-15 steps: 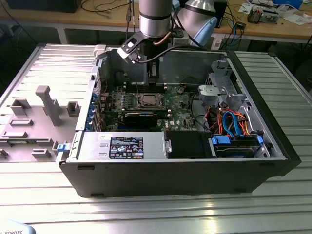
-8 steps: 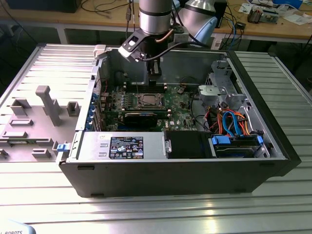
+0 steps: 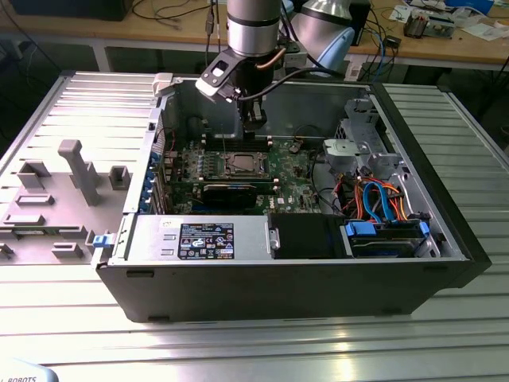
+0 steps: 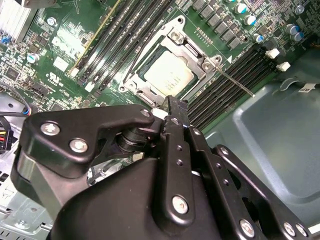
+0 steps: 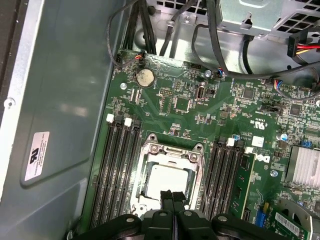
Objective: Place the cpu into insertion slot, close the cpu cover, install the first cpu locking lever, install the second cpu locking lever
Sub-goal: 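Install the first cpu locking lever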
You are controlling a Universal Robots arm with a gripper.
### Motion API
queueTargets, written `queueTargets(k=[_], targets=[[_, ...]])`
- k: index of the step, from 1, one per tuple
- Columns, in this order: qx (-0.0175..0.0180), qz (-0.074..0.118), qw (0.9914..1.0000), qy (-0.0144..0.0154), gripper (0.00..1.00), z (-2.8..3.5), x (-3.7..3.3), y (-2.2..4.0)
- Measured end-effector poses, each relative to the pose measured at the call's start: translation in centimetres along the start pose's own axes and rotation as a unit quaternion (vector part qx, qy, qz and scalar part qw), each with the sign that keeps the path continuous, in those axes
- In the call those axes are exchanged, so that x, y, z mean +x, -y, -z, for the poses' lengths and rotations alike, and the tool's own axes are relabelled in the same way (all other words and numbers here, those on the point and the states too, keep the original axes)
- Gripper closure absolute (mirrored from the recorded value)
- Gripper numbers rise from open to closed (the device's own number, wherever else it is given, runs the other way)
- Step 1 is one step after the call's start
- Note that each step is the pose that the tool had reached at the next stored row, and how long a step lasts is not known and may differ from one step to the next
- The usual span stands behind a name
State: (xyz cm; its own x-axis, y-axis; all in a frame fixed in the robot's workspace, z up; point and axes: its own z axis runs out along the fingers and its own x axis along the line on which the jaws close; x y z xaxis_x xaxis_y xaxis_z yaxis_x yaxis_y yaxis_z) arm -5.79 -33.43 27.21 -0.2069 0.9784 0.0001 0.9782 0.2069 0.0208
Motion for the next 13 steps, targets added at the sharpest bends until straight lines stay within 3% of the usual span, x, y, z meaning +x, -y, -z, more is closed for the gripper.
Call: queueTargets(k=[13], targets=[[0.0000, 0.001, 1.00000, 0.0000, 0.89, 0.00, -0.06, 0.01]])
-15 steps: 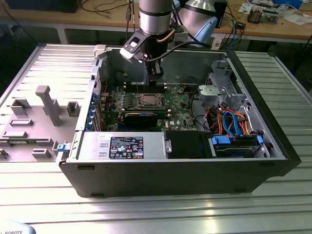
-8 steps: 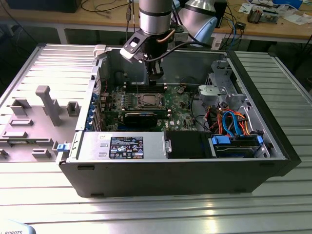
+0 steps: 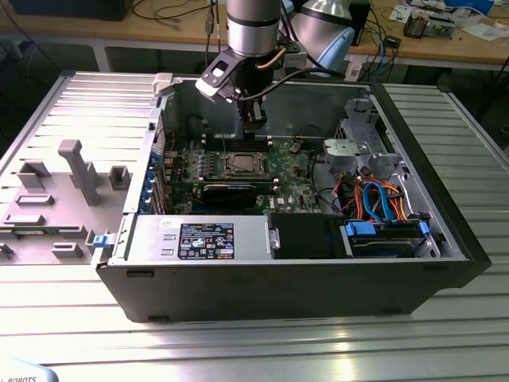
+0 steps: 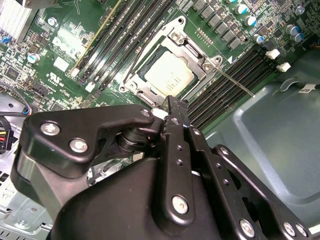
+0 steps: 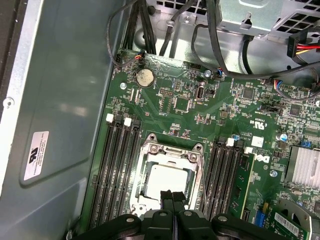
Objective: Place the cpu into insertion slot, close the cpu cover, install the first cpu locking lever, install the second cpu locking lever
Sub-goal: 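Install the first cpu locking lever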
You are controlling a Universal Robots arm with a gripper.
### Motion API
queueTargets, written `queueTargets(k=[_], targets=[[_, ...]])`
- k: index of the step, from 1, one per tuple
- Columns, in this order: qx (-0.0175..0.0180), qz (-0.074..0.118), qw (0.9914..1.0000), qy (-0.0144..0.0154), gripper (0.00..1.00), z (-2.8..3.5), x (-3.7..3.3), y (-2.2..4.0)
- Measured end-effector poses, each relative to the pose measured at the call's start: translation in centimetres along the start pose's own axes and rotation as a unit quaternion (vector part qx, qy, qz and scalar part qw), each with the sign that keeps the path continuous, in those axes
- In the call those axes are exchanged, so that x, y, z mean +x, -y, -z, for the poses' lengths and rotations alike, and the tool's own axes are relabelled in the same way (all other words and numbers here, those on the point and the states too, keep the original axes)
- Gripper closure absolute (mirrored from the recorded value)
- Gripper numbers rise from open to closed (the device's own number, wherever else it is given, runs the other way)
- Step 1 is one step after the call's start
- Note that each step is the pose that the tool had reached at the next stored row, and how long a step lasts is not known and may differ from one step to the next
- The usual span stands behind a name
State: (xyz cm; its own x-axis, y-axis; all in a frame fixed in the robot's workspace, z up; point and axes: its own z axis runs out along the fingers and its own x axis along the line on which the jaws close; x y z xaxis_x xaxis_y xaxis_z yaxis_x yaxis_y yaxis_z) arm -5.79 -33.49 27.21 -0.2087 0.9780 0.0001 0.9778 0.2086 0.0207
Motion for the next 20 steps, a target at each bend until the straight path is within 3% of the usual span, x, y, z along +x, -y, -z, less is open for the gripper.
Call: queueTargets(k=[7, 10, 15, 16, 17, 20], targets=[[0.0000, 0.007, 0.99997, -0.0001, 0.89, 0.00, 0.00, 0.00], [0.0000, 0.028, 0.99962, -0.0006, 0.89, 0.00, 0.00, 0.00], [0.0000, 0.080, 0.99679, -0.0016, 0.89, 0.00, 0.00, 0.00], [0.0000, 0.096, 0.99536, -0.0020, 0.89, 0.00, 0.00, 0.01], [0.0000, 0.101, 0.99489, -0.0021, 0.89, 0.00, 0.01, 0.10], [0.0000, 0.104, 0.99460, -0.0021, 0.89, 0.01, 0.04, 0.22]])
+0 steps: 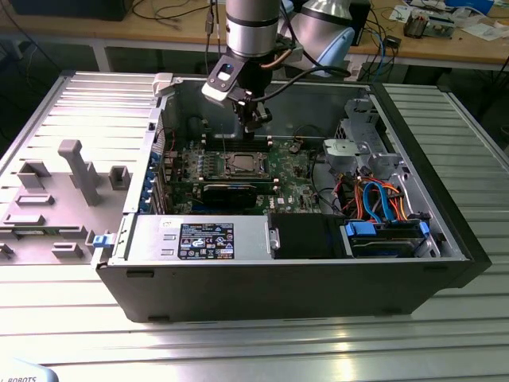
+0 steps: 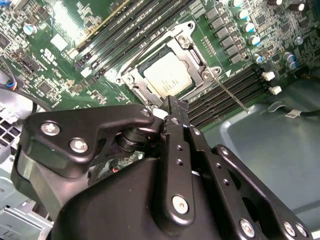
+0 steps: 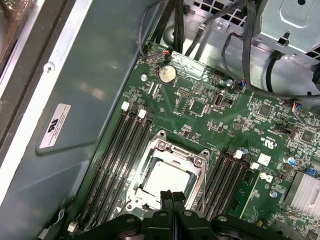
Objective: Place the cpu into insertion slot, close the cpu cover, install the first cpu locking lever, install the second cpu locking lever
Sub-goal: 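Install the first cpu locking lever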
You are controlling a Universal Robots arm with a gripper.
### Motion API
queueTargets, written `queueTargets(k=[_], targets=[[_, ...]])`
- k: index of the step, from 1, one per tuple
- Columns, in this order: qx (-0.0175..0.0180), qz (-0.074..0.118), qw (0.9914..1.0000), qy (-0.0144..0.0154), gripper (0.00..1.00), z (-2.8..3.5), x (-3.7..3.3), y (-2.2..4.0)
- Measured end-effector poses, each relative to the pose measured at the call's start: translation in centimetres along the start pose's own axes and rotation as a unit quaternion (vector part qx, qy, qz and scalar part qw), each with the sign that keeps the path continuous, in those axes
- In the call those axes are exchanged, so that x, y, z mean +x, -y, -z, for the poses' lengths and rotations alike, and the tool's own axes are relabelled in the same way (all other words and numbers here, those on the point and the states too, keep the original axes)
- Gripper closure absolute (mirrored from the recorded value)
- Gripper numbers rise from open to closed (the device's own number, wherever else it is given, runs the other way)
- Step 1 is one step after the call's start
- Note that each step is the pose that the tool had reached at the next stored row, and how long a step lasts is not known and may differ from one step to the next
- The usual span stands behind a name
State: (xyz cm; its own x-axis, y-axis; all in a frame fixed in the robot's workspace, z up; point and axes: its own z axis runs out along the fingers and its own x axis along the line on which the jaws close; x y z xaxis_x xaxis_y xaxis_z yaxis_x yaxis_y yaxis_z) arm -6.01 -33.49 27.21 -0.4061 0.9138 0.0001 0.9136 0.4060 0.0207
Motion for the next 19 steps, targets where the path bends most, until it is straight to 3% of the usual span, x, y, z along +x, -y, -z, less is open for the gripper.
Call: queueTargets(k=[19], targets=[[0.0000, 0.000, 1.00000, 0.0000, 0.89, 0.00, 0.02, 0.05]])
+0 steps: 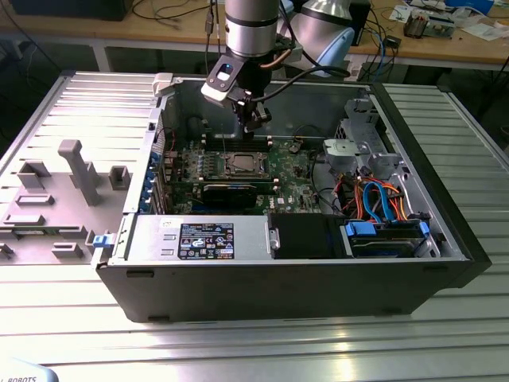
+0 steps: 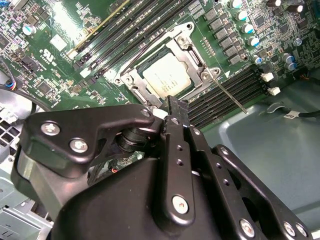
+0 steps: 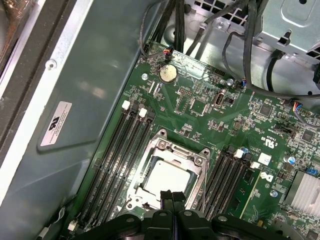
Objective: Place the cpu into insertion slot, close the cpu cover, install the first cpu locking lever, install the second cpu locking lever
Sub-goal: 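Install the first cpu locking lever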
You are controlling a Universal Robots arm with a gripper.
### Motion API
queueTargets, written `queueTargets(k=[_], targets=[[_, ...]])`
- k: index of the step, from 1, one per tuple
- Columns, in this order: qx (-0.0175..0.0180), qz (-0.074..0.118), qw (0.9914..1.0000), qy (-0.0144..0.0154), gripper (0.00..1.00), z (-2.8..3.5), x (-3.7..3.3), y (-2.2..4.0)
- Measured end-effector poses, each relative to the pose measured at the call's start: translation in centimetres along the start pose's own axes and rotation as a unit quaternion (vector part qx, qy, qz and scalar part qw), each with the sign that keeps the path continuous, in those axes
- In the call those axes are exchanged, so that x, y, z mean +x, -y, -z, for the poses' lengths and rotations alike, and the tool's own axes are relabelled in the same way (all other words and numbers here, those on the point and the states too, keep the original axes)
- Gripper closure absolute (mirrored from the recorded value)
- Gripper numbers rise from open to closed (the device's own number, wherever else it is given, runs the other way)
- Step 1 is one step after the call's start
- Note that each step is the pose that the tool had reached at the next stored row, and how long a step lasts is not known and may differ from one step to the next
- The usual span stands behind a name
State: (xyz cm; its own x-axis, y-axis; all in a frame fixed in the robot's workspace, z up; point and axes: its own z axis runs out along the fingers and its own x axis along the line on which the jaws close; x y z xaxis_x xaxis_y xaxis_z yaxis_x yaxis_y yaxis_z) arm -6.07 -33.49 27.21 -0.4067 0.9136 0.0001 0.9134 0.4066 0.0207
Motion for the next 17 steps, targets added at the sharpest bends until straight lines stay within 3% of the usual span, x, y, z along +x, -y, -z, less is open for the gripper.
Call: queueTargets(k=[3, 7, 9, 13, 17], targets=[[0.0000, 0.003, 1.00000, 0.0000, 0.89, 0.00, 0.00, 0.00], [0.0000, 0.033, 0.99945, -0.0007, 0.89, 0.00, 0.00, 0.00], [0.0000, 0.051, 0.99872, -0.0010, 0.89, 0.00, 0.00, 0.00], [0.0000, 0.091, 0.99588, -0.0019, 0.89, 0.00, 0.00, 0.00], [0.0000, 0.092, 0.99579, -0.0019, 0.89, 0.00, 0.00, 0.00]])
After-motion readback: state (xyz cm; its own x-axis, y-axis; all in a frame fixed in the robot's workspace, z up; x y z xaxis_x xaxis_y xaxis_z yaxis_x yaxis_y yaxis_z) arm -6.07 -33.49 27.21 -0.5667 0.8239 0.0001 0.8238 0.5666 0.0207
